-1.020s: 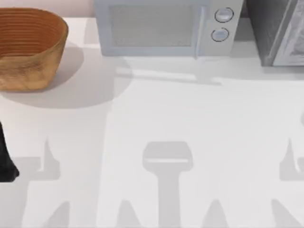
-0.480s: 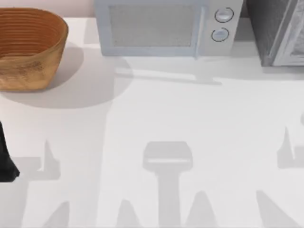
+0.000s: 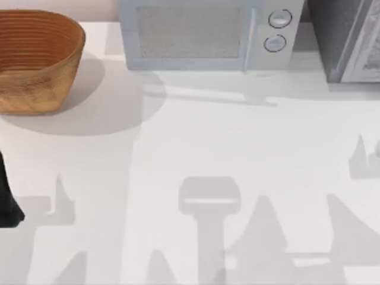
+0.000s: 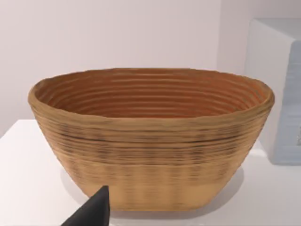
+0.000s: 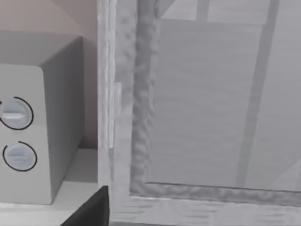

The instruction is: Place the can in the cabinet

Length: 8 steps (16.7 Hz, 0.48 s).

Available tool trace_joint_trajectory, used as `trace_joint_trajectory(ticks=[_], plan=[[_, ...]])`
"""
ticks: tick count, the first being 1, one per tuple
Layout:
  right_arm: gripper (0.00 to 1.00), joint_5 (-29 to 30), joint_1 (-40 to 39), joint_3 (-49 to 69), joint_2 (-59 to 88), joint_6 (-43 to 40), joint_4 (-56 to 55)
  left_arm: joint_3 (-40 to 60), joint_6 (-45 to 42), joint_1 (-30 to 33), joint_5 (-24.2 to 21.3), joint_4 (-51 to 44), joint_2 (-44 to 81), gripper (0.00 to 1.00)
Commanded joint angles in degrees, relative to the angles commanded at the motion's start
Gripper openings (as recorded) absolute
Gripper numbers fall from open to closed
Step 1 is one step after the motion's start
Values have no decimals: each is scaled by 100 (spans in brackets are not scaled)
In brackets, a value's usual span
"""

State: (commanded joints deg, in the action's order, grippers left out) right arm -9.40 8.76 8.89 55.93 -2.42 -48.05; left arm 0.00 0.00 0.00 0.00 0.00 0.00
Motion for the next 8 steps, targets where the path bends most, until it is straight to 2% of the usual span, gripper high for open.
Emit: trace_joint_trajectory(ticks=[8], plan=[[100,-580,725,401,4244,-66,-3207,0,0,0,0,0,0,100]])
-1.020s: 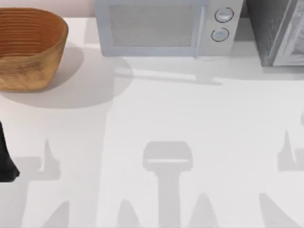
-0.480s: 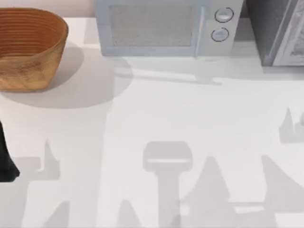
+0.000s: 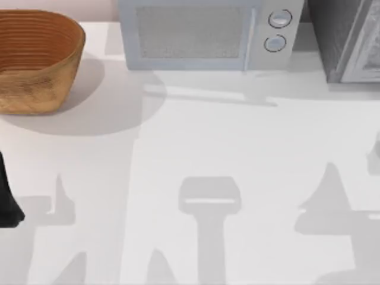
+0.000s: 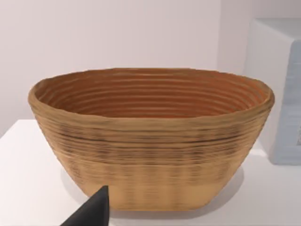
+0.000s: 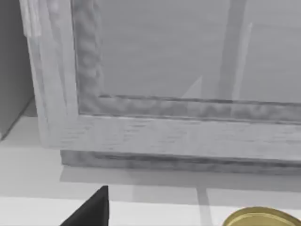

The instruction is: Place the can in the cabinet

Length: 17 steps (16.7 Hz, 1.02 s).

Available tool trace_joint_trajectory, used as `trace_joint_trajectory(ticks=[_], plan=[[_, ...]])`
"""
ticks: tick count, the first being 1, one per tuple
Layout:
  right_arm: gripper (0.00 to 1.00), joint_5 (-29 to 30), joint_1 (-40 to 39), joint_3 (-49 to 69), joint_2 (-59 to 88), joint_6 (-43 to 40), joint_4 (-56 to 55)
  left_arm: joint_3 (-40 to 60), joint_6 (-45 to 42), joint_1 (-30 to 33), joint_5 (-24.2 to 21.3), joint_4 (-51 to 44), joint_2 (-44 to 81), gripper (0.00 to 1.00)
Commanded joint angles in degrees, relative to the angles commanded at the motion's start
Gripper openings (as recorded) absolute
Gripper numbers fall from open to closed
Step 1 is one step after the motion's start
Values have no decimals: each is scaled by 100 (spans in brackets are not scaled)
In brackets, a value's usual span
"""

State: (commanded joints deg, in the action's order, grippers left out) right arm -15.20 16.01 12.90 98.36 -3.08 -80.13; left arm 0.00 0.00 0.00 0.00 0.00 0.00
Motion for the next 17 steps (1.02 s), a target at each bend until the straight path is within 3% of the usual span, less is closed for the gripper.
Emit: trace_joint_trajectory(ticks=[7,17], plan=[[100,-290,421,149,2373,-2,-1673,0,0,0,0,0,0,100],[100,-246,388,344,2659,14,-1697,0,0,0,0,0,0,100]])
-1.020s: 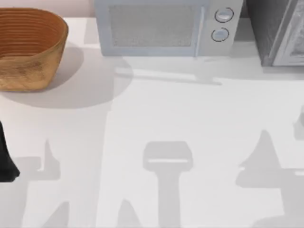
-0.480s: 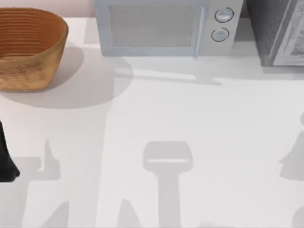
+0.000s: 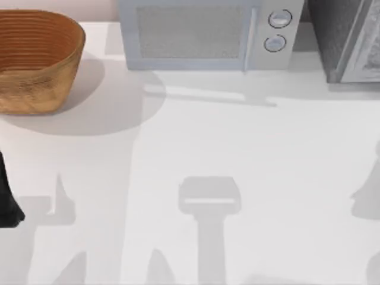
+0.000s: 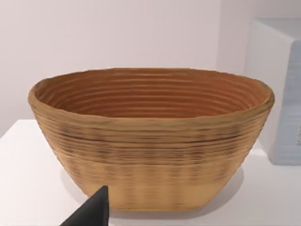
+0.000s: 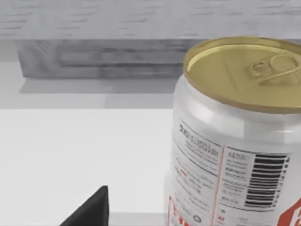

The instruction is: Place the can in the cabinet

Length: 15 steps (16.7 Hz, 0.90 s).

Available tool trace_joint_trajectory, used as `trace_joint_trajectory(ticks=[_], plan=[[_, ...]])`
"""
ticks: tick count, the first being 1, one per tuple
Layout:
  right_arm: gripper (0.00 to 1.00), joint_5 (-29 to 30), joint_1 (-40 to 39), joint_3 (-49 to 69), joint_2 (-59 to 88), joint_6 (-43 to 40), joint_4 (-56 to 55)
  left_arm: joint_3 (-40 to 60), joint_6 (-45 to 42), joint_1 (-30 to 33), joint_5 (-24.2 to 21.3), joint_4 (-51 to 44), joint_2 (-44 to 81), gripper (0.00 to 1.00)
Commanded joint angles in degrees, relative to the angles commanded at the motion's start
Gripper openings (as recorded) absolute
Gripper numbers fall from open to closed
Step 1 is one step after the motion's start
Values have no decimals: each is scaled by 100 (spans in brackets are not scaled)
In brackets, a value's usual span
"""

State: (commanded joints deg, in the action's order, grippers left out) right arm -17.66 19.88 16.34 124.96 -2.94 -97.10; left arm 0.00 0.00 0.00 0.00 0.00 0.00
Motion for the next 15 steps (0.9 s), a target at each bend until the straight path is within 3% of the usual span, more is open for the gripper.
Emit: trace_joint_trajectory(ticks=[7,12,15], plan=[[100,321,-319,1079,326,66,736,0,0,0,0,0,0,100],[100,342,-340,1149,347,70,783,0,0,0,0,0,0,100],[77,342,-340,1149,347,70,783,0,0,0,0,0,0,100]])
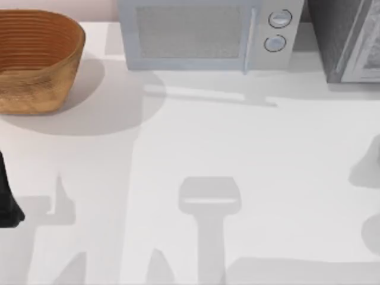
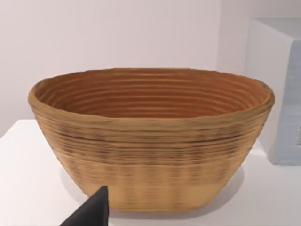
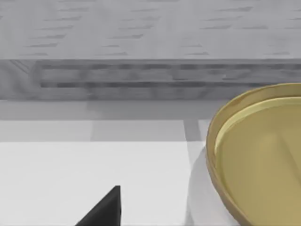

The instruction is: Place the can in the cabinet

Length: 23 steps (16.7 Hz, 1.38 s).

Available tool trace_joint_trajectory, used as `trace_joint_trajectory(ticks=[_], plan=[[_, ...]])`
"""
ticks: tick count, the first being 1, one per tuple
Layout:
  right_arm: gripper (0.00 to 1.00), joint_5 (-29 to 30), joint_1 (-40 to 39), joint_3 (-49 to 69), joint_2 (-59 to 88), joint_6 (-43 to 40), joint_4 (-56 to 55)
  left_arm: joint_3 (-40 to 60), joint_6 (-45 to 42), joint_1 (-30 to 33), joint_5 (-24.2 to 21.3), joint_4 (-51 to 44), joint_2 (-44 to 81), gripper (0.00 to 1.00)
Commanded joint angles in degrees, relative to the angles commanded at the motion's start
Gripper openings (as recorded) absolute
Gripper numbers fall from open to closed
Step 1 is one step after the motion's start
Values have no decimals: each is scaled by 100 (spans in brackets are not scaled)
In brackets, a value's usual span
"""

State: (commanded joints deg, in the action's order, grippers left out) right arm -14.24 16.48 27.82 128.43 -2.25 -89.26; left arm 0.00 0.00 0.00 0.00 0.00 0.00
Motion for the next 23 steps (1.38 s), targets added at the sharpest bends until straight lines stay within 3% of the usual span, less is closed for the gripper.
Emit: trace_joint_trajectory(ticks=[10,23], plan=[[2,0,0,0,0,0,0,0,0,0,0,0,0,100],[0,9,16,51,-401,-2,394,0,0,0,0,0,0,100]])
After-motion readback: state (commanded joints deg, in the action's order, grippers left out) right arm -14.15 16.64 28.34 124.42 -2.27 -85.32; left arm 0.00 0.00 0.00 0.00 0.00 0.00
